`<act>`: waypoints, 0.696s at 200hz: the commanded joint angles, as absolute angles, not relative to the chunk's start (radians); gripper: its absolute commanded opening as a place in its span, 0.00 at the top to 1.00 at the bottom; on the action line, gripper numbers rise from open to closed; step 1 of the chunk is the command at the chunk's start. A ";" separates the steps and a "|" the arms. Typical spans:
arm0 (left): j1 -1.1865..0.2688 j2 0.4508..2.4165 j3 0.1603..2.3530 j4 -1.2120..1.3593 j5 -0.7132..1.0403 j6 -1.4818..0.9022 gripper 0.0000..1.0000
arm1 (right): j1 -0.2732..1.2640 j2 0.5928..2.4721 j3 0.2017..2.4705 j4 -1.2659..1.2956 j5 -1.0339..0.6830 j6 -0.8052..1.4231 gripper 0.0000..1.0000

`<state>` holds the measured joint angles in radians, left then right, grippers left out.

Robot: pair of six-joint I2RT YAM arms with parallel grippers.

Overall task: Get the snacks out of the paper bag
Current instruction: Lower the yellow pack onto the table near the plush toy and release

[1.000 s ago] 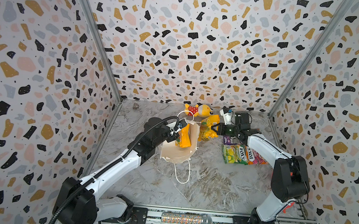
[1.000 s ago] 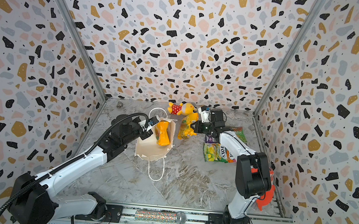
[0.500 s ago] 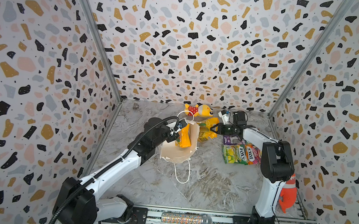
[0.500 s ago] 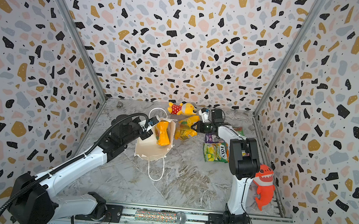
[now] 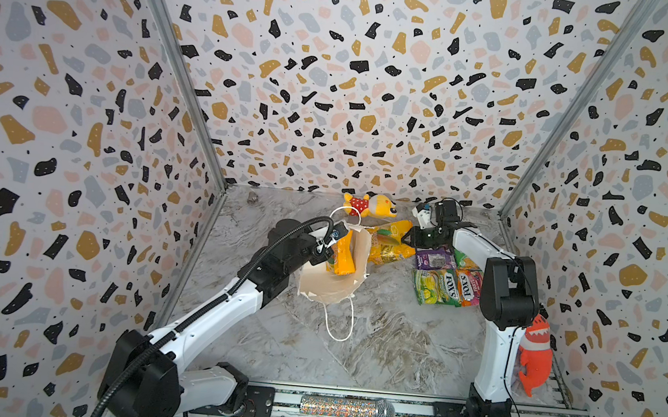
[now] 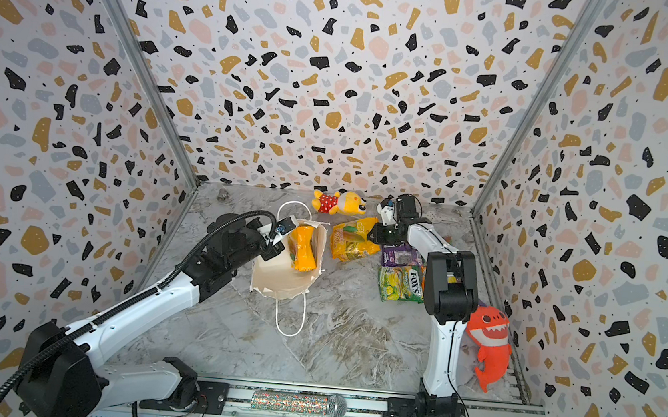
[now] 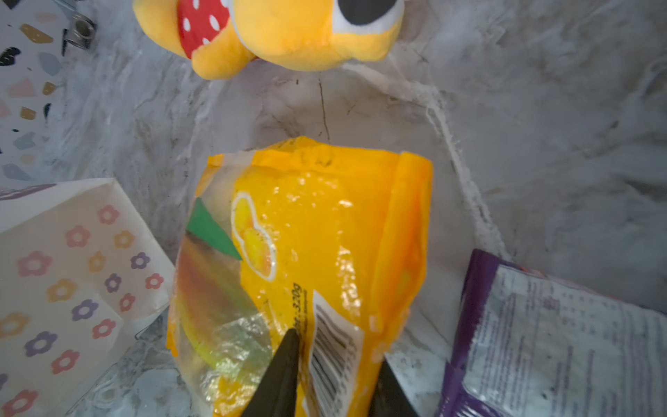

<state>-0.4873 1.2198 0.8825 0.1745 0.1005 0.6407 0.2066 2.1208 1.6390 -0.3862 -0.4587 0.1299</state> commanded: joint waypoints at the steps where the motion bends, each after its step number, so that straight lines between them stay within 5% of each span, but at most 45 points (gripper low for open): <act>1: -0.486 1.219 0.883 0.242 0.123 0.638 1.00 | 0.237 2.115 1.682 -0.456 -0.374 0.095 0.73; 84: -0.486 1.210 0.880 0.239 0.118 0.640 1.00 | 0.249 2.091 1.668 -0.526 -0.279 0.149 0.82; 112: -0.486 1.216 0.883 0.240 0.120 0.638 1.00 | 0.249 2.092 1.664 -0.526 -0.255 0.149 0.79; 139: -0.486 1.210 0.878 0.239 0.122 0.637 1.00 | 0.250 2.083 1.662 -0.505 -0.275 0.136 0.66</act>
